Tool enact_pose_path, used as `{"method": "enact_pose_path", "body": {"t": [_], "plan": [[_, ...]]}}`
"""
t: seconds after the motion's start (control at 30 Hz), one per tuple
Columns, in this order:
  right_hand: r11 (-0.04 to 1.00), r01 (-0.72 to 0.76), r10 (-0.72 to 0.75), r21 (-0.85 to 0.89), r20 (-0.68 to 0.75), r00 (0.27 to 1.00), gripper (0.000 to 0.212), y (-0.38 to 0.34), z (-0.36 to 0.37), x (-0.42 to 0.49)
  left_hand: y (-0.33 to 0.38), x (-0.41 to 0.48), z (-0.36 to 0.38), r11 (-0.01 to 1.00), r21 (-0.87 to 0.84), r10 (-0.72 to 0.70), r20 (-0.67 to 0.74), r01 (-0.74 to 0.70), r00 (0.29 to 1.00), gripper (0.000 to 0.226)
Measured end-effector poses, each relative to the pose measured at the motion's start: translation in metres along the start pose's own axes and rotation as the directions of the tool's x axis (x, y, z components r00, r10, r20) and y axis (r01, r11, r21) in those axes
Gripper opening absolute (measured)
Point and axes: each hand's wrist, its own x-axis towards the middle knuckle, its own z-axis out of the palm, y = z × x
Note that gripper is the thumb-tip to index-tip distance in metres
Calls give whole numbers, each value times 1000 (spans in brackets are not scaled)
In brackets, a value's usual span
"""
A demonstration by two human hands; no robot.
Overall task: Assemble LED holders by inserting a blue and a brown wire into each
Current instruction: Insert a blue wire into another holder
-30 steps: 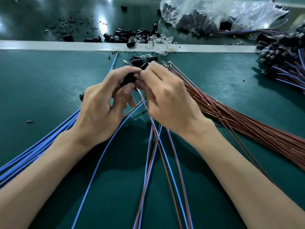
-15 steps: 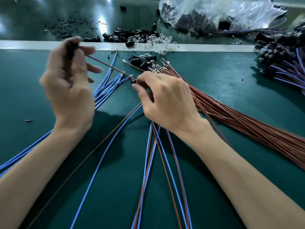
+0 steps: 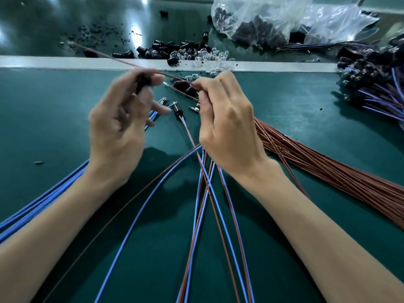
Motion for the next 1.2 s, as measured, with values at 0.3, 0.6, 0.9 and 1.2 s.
{"method": "enact_pose_path", "body": {"t": [0.3,0.6,0.9,1.2], "plan": [[675,-473,447,567,196,873,19,-16,-5,3,14,-11,6,997,-42,-42,461,70,886,14],[-94,-473,549,876,442,709,25,-9,-2,10,15,-3,-5,801,-313,-272,570,511,775,26],[-260,-408,617,875,476,627,24,8,-3,11,12,-5,-7,817,-186,-294,680,545,672,21],[142,-574,418,806,477,773,26,12,-3,6,17,-6,-1,845,-192,-360,487,500,796,23]]}}
